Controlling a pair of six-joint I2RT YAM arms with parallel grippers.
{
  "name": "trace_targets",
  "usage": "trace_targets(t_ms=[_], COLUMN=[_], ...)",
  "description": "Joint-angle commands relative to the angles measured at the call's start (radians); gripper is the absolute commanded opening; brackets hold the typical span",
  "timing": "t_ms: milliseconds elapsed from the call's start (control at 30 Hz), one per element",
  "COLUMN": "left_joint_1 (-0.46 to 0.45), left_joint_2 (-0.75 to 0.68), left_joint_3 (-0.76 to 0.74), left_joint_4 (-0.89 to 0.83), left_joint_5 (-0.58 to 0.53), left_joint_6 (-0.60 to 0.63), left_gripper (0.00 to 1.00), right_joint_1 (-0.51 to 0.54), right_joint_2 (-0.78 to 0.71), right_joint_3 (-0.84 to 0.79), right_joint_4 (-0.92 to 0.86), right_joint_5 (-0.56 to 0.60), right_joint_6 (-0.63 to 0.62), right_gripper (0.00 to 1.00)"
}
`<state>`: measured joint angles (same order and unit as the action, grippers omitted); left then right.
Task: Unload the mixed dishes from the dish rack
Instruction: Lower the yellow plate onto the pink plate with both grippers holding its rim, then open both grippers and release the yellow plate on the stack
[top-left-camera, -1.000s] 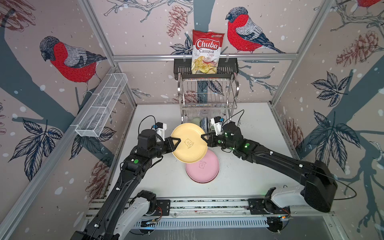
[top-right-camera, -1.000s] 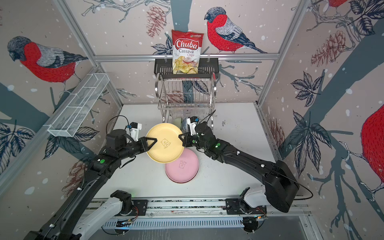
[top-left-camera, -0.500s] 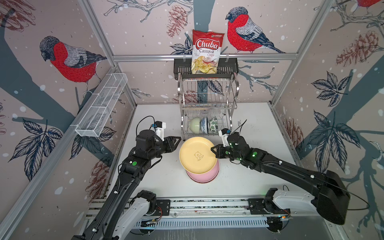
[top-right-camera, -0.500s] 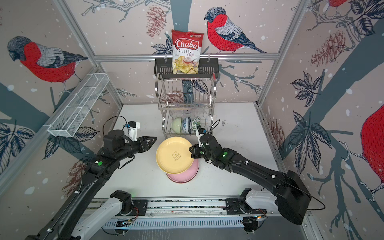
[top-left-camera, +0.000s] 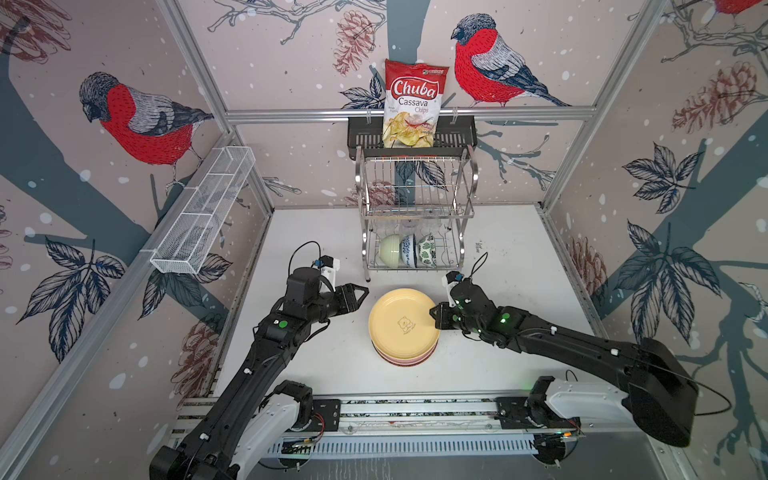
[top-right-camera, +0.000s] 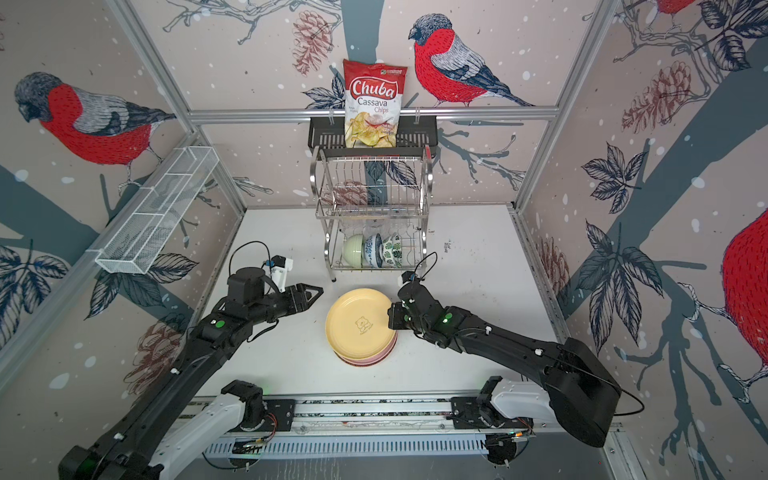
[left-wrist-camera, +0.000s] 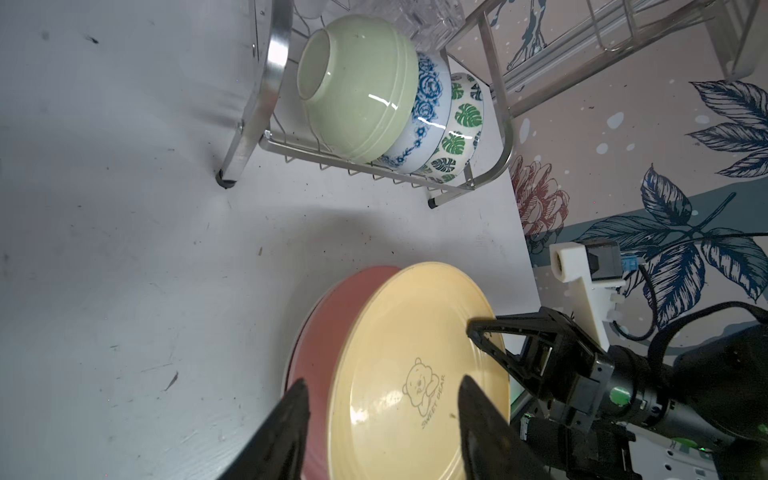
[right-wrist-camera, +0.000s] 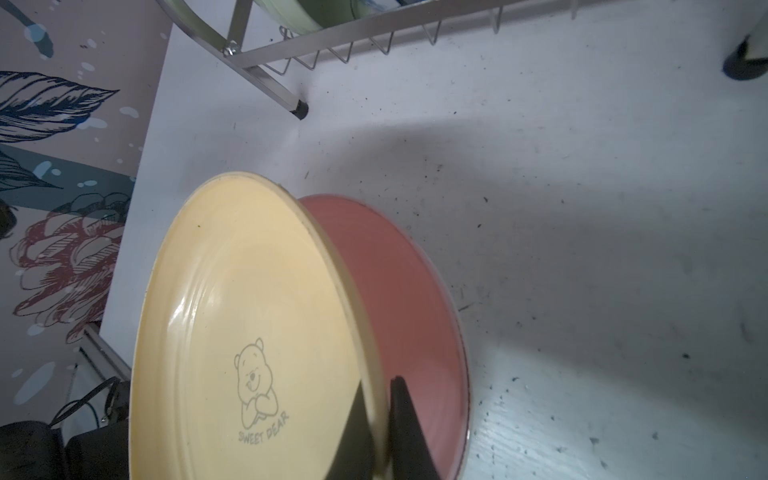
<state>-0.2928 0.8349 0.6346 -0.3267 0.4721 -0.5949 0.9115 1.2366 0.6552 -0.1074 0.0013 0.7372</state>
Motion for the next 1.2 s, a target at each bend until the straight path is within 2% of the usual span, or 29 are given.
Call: trace_targets(t_ms=[0,300,500,900,1000,1167], left_joint_1=[-0.006,-0.077,-0.109,-0.137,-0.141,-0.146], left_joint_2=[-0.014,0.016,0.042,0.058,0.068,0.095], left_joint_3=[-0.036,-0.146,-0.175,-0.235,-0.252,-0.276], left_joint_4=[0.059,0.139,0.189,0.265,0.268,0.27], left_joint_5=[0.009,-0.039,-0.053,-0.042,-0.042,-0.053], left_joint_6=[0.012,-0.025,-0.047,-0.099,-0.1,-0.098], left_gripper=[0.64,0.73,0.73,0.59,0.49,0.46], right_joint_1=[0.016,0.041,0.044,0.069,0.073,0.074], right_joint_2=[0.012,0.072,0.074,0.09,0.093,0.089], right_joint_3=[-0.004,0.002,-0.002,-0.017,-0.023,-0.029], right_joint_4=[0.057,0.063,0.066,0.076,0.084,0.087], right_joint_5=[0.044,0.099,0.117,0.137,0.137,0.143], right_joint_6=[0.009,0.005,0.008,0.019,0.024,0.027], right_gripper=[0.0,0.0,0.0,0.0,0.03,0.09])
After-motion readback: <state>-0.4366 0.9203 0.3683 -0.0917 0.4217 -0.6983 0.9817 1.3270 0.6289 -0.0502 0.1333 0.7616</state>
